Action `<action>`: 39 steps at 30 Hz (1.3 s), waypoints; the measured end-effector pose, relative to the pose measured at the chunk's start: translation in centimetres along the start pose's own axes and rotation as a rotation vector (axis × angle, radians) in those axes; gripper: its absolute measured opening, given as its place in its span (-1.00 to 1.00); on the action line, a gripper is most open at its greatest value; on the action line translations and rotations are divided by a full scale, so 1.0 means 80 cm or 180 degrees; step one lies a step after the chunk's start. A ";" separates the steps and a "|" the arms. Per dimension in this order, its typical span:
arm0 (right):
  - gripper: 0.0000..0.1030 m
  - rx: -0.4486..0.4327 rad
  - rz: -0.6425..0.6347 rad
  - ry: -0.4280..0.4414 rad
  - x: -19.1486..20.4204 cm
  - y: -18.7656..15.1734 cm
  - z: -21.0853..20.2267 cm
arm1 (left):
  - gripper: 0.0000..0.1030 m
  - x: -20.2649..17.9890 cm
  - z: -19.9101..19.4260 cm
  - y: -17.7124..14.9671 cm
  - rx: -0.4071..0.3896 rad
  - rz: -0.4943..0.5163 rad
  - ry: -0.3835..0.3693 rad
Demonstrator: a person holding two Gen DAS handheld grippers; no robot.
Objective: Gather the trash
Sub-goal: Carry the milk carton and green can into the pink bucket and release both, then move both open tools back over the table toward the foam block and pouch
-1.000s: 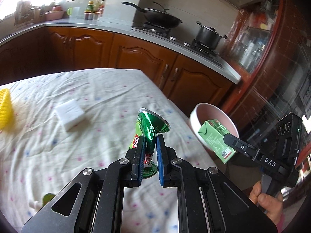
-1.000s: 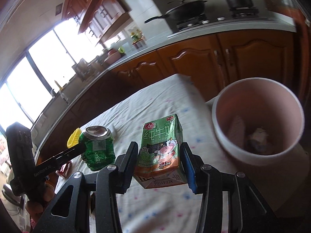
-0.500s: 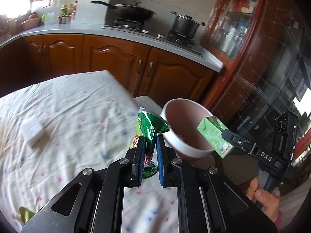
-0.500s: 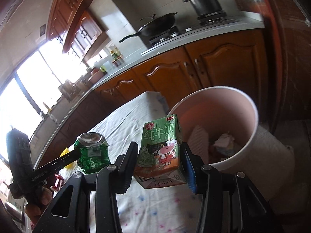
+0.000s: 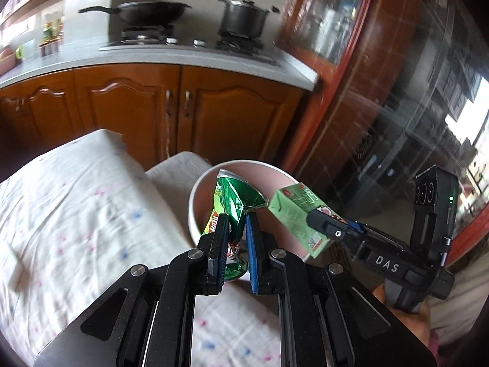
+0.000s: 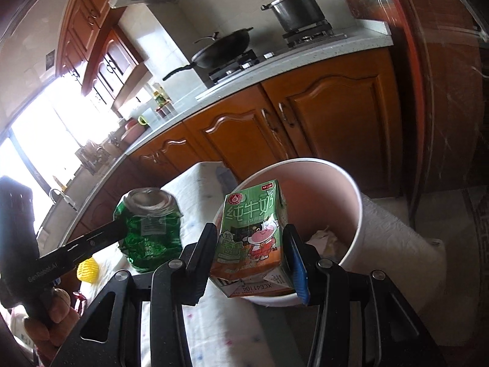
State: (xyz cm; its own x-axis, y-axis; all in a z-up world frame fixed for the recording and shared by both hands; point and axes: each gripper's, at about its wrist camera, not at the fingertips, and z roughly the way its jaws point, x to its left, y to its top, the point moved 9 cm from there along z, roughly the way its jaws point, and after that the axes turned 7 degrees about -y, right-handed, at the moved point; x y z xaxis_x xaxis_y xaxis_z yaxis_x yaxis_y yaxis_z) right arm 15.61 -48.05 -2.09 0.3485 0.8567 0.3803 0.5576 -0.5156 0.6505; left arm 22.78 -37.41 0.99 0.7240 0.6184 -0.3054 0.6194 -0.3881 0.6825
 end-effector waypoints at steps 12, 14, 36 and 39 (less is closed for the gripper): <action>-0.11 0.0186 0.0010 -0.0150 -0.038 0.006 0.034 | -0.81 0.005 0.079 -0.007 0.0346 -0.0087 0.0019; -0.11 0.0201 0.0011 -0.0150 -0.040 0.006 0.036 | -0.81 0.006 0.088 -0.006 0.0372 -0.0102 0.0029; 0.13 0.0206 0.0162 -0.0068 -0.038 0.004 0.028 | -0.56 0.034 0.066 -0.025 0.0398 -0.0427 -0.0016; 0.22 0.0171 0.0163 0.0003 -0.029 0.002 0.021 | -0.34 0.045 0.045 -0.032 0.0294 -0.0525 0.0020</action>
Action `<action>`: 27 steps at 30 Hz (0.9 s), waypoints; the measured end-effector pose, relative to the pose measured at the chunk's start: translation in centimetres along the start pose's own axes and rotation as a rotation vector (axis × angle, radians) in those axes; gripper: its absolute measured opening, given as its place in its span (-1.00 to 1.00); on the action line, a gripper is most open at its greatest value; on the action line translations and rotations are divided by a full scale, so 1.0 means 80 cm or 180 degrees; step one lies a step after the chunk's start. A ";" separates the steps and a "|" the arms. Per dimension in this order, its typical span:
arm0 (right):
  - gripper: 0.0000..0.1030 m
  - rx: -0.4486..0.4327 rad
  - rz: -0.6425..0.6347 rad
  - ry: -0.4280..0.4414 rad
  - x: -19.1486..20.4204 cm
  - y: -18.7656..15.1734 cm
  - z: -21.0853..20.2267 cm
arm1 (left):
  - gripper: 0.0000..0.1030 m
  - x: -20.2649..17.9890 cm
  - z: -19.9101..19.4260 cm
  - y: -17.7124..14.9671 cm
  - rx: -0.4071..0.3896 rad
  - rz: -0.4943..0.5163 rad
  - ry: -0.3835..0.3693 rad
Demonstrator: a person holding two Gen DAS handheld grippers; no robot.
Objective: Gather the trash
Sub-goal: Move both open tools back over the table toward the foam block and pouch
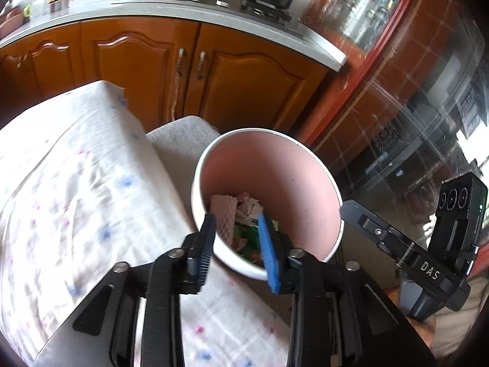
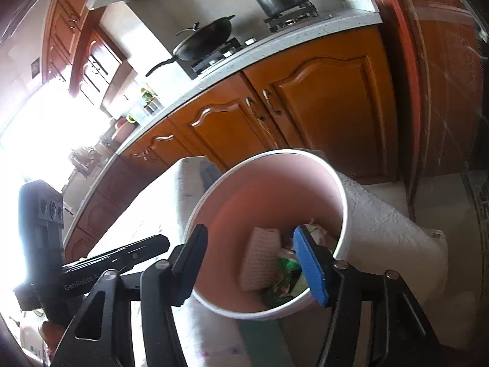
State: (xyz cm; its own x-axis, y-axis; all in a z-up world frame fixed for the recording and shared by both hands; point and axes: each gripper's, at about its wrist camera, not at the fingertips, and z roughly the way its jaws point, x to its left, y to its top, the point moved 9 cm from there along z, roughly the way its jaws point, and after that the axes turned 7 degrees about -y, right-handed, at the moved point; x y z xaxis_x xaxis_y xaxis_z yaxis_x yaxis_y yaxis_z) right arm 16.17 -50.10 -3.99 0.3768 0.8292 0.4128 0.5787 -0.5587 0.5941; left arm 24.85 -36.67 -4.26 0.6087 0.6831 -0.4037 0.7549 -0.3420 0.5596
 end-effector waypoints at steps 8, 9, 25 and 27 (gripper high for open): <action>0.49 -0.0085 -0.0129 0.0146 0.037 -0.018 -0.016 | -0.19 0.041 -0.056 -0.033 -0.0258 -0.0303 0.0048; 0.52 -0.0087 -0.0141 0.0174 0.043 -0.022 -0.017 | -0.18 0.047 -0.063 -0.037 -0.0288 -0.0329 0.0067; 0.53 0.0033 -0.0481 0.0495 0.136 -0.094 -0.017 | -0.12 0.126 -0.174 -0.128 -0.0622 -0.0745 0.0348; 0.53 0.0066 -0.0508 0.0519 0.144 -0.102 -0.015 | -0.09 0.135 -0.183 -0.139 -0.0633 -0.0812 0.0375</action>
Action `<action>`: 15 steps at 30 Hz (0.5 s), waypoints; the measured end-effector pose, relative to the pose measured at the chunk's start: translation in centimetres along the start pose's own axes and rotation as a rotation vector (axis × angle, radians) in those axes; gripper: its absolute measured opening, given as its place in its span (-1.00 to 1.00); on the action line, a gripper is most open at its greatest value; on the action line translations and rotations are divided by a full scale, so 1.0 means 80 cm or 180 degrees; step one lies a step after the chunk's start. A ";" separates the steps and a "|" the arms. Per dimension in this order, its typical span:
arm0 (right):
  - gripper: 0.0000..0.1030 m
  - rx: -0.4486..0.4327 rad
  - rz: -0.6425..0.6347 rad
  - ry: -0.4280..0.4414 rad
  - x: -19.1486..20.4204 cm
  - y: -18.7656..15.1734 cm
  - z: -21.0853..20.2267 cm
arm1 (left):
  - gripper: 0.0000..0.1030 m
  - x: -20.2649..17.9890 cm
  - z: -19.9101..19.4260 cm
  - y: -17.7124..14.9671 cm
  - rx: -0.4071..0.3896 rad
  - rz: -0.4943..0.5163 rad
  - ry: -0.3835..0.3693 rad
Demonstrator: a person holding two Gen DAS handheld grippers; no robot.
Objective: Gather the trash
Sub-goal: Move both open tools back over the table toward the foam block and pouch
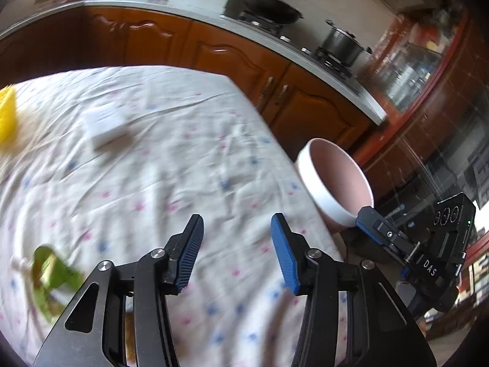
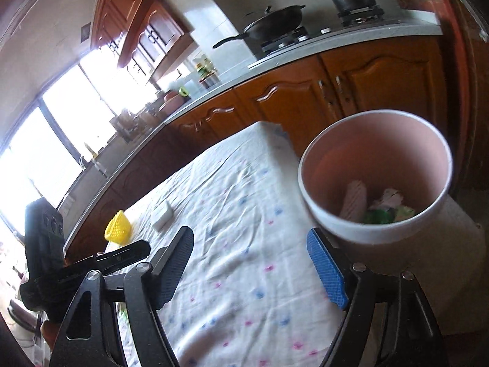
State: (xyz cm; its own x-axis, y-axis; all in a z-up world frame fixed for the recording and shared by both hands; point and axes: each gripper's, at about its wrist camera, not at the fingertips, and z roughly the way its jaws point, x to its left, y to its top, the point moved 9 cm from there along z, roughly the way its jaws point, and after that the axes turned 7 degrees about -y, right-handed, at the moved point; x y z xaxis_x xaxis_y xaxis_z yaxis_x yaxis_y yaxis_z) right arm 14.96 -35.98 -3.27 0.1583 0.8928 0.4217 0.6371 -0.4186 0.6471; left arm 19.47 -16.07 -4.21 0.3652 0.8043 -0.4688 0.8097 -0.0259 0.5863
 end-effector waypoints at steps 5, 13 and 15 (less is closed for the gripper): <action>0.53 0.0086 -0.0071 0.0087 0.023 -0.021 0.008 | -0.09 0.035 -0.033 -0.022 -0.0022 -0.0096 0.0132; 0.53 0.0193 -0.0177 0.0221 0.054 -0.041 0.018 | -0.09 0.095 -0.081 -0.072 0.0038 -0.0319 0.0357; 0.53 0.0217 -0.0208 0.0257 0.063 -0.045 0.021 | -0.09 0.106 -0.087 -0.084 0.0081 -0.0378 0.0381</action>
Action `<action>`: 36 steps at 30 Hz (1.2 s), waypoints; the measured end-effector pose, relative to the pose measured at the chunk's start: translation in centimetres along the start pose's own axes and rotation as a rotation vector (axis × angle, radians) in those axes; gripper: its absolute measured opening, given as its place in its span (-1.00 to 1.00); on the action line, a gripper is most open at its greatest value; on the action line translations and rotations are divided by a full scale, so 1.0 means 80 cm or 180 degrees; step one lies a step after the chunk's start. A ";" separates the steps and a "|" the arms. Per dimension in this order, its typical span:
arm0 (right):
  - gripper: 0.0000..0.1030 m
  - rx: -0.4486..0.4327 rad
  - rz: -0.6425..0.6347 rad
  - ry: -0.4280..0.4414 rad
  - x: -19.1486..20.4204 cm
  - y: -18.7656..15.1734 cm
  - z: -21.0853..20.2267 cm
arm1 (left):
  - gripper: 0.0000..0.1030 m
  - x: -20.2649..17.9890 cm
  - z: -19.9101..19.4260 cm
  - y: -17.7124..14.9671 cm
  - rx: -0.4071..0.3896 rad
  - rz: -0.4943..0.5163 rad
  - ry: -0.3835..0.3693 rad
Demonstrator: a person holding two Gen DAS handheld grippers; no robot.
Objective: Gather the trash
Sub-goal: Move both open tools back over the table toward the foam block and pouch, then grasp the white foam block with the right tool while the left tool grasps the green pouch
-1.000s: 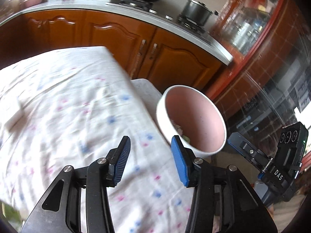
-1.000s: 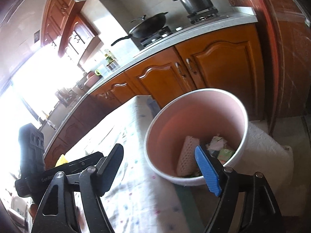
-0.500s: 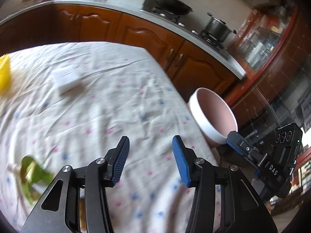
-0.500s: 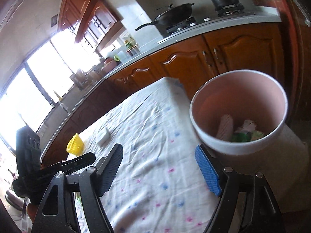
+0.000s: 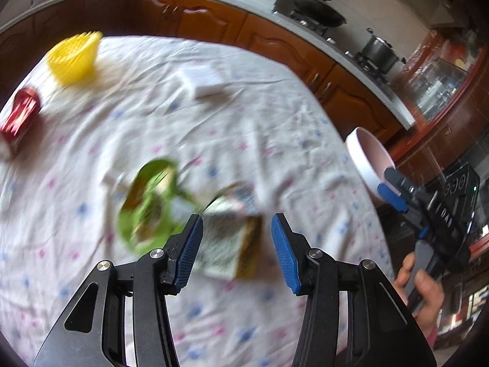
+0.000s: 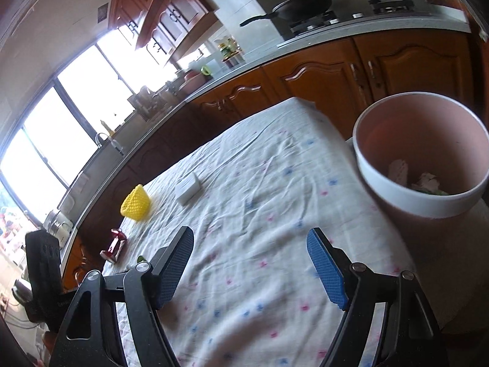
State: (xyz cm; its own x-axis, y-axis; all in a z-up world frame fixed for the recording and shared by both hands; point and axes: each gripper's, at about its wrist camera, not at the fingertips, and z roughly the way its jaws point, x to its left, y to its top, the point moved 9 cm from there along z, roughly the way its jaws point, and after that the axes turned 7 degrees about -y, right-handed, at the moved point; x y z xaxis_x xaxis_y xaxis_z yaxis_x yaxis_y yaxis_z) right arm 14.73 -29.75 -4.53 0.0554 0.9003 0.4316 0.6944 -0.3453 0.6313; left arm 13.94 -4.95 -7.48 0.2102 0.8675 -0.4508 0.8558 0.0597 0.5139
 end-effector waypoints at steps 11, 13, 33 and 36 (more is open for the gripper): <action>0.53 0.0116 -0.0145 0.0158 0.043 -0.010 0.016 | -0.09 0.052 0.001 -0.035 0.0129 -0.0366 0.0071; 0.53 0.0121 -0.0231 0.0181 0.055 -0.009 0.018 | -0.09 0.070 -0.009 -0.023 0.0008 -0.0475 0.0138; 0.53 0.0526 -0.0836 0.0366 0.177 0.027 0.169 | -0.01 0.131 0.007 0.040 -0.0243 -0.0830 -0.0049; 0.53 0.0642 -0.1035 0.0319 0.193 0.023 0.205 | -0.03 0.133 0.010 0.045 -0.0234 -0.0817 -0.0094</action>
State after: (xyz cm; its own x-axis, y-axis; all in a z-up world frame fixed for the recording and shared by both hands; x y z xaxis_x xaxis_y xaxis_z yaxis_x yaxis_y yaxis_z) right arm 28.62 -12.11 -7.29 -0.2542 0.9204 0.2970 0.7916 0.0216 0.6106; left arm 19.66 4.08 -10.98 0.0053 0.8046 -0.5938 0.8464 0.3126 0.4311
